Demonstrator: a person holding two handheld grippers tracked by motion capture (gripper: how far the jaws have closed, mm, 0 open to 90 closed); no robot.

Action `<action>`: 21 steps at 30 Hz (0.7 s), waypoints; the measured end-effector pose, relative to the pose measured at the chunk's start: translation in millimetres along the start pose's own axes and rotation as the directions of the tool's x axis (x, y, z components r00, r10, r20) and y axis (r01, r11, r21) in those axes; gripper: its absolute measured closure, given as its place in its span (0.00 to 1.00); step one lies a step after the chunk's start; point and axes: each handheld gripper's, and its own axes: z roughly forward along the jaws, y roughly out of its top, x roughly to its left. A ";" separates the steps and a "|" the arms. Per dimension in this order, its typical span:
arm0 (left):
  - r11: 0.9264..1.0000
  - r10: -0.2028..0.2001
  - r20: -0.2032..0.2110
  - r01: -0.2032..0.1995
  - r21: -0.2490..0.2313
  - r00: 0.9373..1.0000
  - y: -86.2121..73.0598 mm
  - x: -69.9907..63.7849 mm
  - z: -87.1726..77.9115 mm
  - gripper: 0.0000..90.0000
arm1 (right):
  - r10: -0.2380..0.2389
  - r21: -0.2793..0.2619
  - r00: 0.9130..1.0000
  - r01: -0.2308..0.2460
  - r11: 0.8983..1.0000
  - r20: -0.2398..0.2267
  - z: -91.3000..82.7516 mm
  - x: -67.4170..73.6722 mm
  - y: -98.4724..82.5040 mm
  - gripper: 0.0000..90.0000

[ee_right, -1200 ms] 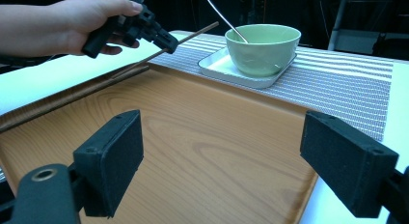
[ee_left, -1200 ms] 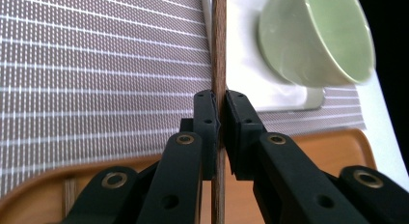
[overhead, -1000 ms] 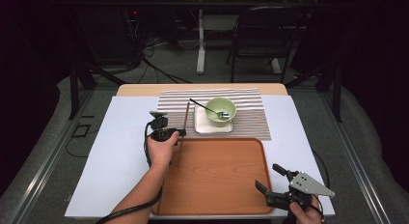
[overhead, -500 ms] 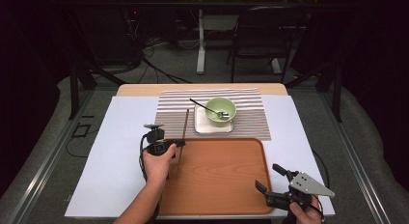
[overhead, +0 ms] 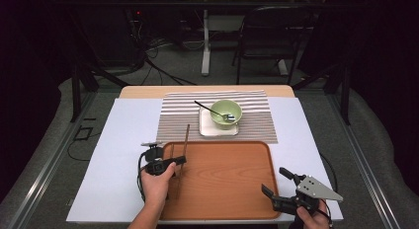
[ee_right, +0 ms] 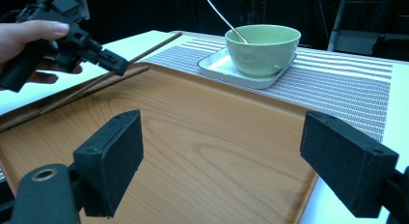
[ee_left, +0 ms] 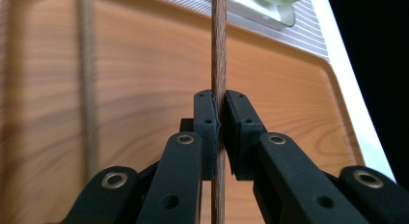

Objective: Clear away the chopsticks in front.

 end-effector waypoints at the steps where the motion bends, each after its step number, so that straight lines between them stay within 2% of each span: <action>1: 1.000 -0.008 -0.002 0.008 -0.002 1.000 -2.4 3.1 -2.5 0.93 | 0.000 0.000 1.000 0.000 1.000 0.000 0.2 -0.1 0.0 0.16; 4: 1.000 -0.017 -0.030 0.017 -0.010 0.999 -8.7 9.2 -10.0 0.93 | 0.000 0.002 1.000 0.000 1.000 -0.001 0.3 0.0 0.1 0.16; 7: 1.000 -0.006 -0.057 0.005 -0.019 0.998 -15.1 11.9 -15.9 0.93 | -0.002 0.002 1.000 0.002 1.000 -0.001 0.6 0.0 0.2 0.16; 16: 1.000 0.020 -0.086 -0.021 -0.015 0.996 -26.6 9.8 -19.0 0.93 | 0.001 0.004 1.000 -0.001 1.000 0.000 0.8 -0.1 0.2 0.16; 19: 0.999 0.031 -0.105 -0.034 -0.030 0.994 -26.5 8.8 -23.6 0.93 | 0.001 0.003 1.000 -0.001 1.000 0.000 0.7 -0.1 0.2 0.16; 21: 0.999 0.023 -0.109 -0.027 -0.039 0.994 -25.8 9.2 -26.7 0.93 | 0.001 0.003 1.000 -0.001 1.000 0.000 0.7 -0.2 0.1 0.16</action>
